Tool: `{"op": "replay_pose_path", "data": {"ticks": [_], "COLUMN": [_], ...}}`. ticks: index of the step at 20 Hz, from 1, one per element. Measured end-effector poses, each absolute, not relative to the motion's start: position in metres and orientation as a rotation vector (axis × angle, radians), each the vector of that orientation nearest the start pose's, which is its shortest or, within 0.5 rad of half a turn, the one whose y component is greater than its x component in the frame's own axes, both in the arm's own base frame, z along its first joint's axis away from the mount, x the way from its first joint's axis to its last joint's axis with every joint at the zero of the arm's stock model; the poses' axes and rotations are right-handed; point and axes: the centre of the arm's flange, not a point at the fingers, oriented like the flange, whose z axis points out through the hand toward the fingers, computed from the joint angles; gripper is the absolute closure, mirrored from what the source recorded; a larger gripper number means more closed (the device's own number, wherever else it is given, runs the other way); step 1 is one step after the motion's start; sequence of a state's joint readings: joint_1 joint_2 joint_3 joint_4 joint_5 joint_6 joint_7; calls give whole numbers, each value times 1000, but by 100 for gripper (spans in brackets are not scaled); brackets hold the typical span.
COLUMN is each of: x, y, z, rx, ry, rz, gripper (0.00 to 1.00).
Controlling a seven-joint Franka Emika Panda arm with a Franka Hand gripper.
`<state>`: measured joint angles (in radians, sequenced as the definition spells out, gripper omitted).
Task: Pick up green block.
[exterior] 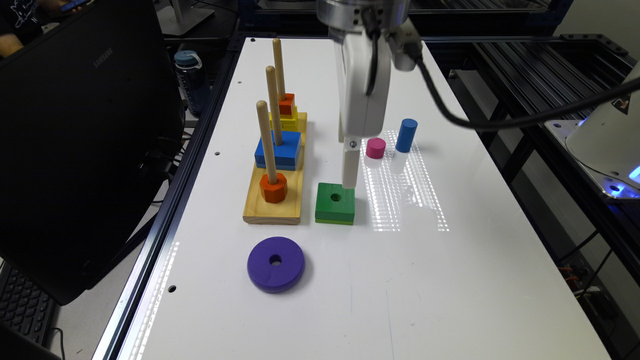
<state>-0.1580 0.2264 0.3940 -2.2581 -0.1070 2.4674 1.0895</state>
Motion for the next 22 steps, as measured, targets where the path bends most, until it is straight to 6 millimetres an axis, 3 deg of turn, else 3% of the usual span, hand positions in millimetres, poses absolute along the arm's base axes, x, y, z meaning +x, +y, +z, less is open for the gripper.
{"op": "replay_pose_path", "data": {"ticks": [14, 19, 22], "x": [524, 525, 526], "y": [126, 125, 126], "z": [249, 224, 220], "rx": [-2892, -2890, -2890], "ry": [1186, 1185, 1189], "rz": [35, 38, 29], "gripper": [0, 0, 0]}}
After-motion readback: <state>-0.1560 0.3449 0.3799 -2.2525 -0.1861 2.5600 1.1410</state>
